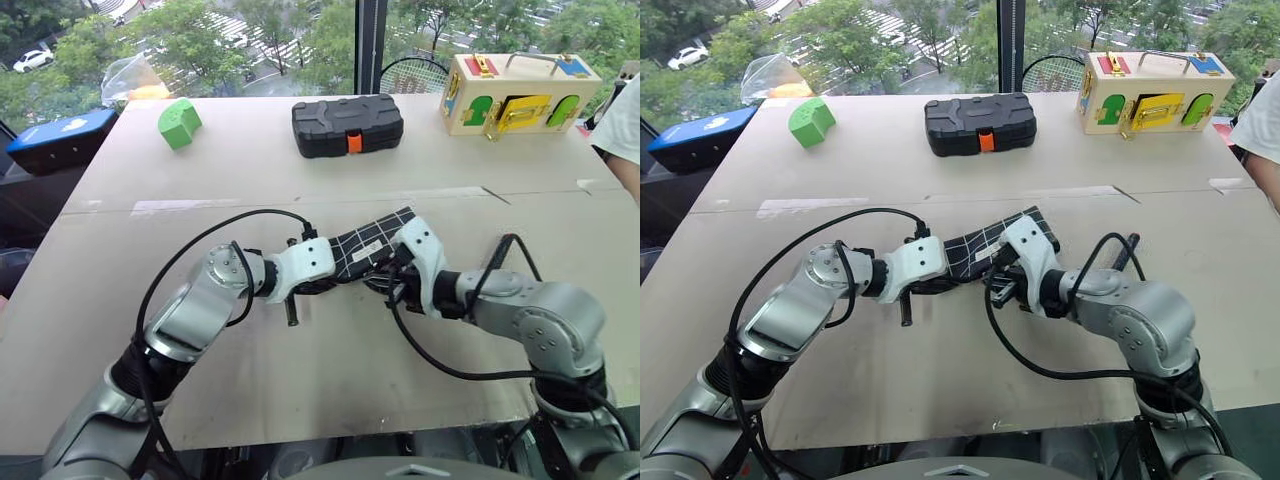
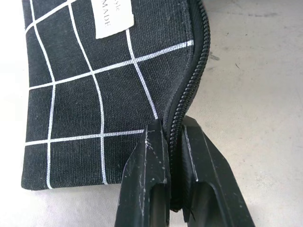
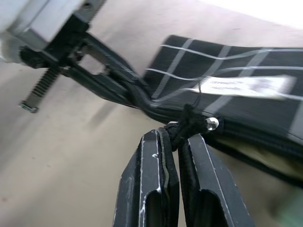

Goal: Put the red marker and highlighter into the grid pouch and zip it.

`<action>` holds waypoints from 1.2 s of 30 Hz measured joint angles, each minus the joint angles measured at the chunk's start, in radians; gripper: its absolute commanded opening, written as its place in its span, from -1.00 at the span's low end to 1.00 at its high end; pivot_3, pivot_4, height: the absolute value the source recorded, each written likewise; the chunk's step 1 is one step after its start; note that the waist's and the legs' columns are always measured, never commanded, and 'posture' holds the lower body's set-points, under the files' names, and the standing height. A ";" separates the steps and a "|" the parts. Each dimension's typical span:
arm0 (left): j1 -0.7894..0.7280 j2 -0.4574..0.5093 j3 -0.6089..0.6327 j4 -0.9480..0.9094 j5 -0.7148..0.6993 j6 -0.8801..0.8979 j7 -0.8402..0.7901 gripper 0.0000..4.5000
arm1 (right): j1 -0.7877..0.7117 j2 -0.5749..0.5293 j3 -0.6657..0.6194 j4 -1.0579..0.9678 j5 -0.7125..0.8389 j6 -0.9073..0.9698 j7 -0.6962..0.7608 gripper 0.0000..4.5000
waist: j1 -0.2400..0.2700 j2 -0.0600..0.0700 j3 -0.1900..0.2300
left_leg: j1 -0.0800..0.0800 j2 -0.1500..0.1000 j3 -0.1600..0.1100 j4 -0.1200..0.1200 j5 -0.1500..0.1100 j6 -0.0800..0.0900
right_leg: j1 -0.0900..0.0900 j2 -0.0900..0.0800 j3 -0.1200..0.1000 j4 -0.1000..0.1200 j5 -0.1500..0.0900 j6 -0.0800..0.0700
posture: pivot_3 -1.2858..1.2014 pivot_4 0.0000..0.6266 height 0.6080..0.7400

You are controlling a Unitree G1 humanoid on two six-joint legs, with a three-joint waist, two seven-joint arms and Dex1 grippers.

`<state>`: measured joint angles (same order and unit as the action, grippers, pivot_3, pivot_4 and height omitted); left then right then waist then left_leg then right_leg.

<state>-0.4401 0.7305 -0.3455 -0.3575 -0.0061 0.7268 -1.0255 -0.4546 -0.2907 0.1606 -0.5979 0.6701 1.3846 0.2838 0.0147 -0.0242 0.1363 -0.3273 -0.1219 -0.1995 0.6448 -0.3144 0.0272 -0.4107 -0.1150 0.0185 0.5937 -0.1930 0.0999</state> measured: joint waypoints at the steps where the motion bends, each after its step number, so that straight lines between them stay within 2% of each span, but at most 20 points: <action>1: -0.003 -0.002 0.000 0.001 0.000 0.003 0.000 -1.00 | 0.000 0.007 0.002 0.004 0.000 -0.002 0.000 -0.96 | 0.001 0.000 0.000 | 0.000 0.000 0.000 0.000 0.000 0.000 | 0.000 0.000 0.000 0.000 0.000 0.000 | 0.03 -0.52 1.00; 14: -0.020 -0.026 0.000 0.013 -0.019 0.053 0.023 -1.00 | -0.004 0.023 -0.022 0.038 0.033 -0.018 0.059 -0.96 | -0.002 0.000 0.000 | 0.000 0.000 0.000 0.001 0.000 0.000 | 0.000 0.000 0.000 0.001 0.000 0.000 | 0.03 -0.52 1.00; 18: -0.029 -0.038 -0.009 0.013 -0.020 0.071 0.036 -1.00 | -0.034 0.051 -0.008 0.083 0.036 -0.039 0.081 -0.96 | -0.004 0.000 0.000 | 0.000 0.000 0.000 0.001 0.000 0.000 | 0.000 0.000 0.000 0.001 0.000 0.000 | 0.03 -0.52 1.00; 26: -0.030 -0.048 -0.010 0.012 -0.038 0.098 0.065 -1.00 | -0.038 0.012 0.000 0.110 0.039 -0.062 0.129 -0.96 | -0.003 0.000 0.000 | 0.000 0.000 0.000 0.001 0.000 0.000 | 0.000 0.000 0.000 0.001 0.000 0.000 | 0.03 -0.52 1.00; 36: -0.029 -0.052 0.001 0.012 -0.056 0.119 0.097 -1.00 | -0.056 0.021 0.061 0.187 -0.005 -0.154 0.155 -0.96 | -0.002 0.000 0.000 | 0.000 0.000 0.000 0.001 0.000 0.000 | 0.000 0.000 0.000 0.001 0.000 0.000 | 0.03 -0.52 1.00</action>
<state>-0.4691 0.6781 -0.3443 -0.3458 -0.0625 0.8456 -0.9285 -0.5106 -0.2693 0.2216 -0.4110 0.6648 1.2303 0.4383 0.0131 -0.0242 0.1362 -0.3275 -0.1220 -0.1994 0.6462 -0.3145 0.0271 -0.4107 -0.1150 0.0188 0.5946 -0.1928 0.0997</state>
